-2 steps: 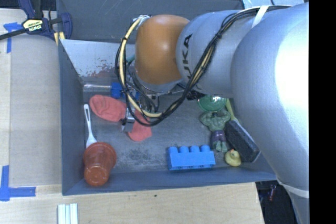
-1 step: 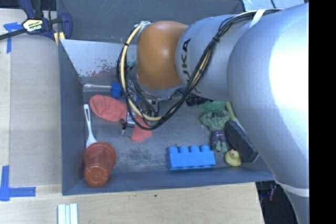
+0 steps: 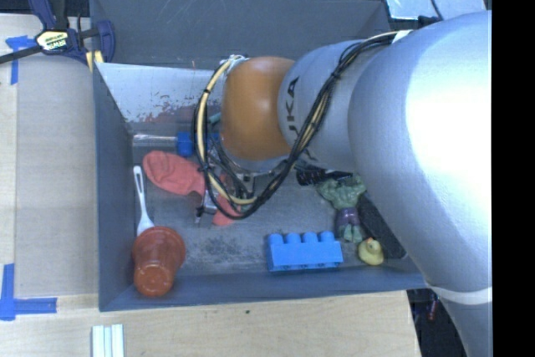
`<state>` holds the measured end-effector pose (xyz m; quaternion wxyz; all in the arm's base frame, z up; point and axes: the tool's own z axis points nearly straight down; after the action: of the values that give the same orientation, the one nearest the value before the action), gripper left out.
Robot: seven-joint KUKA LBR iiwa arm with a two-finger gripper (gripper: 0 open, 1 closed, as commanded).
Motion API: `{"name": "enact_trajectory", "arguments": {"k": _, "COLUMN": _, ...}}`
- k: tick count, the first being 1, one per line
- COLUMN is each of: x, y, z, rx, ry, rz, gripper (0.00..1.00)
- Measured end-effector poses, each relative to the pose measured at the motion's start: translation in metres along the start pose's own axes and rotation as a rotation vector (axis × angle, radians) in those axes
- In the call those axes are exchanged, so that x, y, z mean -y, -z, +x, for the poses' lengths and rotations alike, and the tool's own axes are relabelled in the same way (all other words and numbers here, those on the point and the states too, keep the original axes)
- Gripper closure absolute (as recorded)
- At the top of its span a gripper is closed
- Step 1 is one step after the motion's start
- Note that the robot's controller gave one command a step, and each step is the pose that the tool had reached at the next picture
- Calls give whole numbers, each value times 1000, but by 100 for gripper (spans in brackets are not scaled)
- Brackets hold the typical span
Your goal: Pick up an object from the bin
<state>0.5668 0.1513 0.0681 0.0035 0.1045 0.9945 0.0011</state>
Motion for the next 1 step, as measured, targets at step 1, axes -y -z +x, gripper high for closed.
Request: {"name": "enact_trajectory", "arguments": {"k": 1, "x": -4, "y": 3, "z": -8, "rx": 6, "ry": -150, "rz": -5, "gripper": 100}}
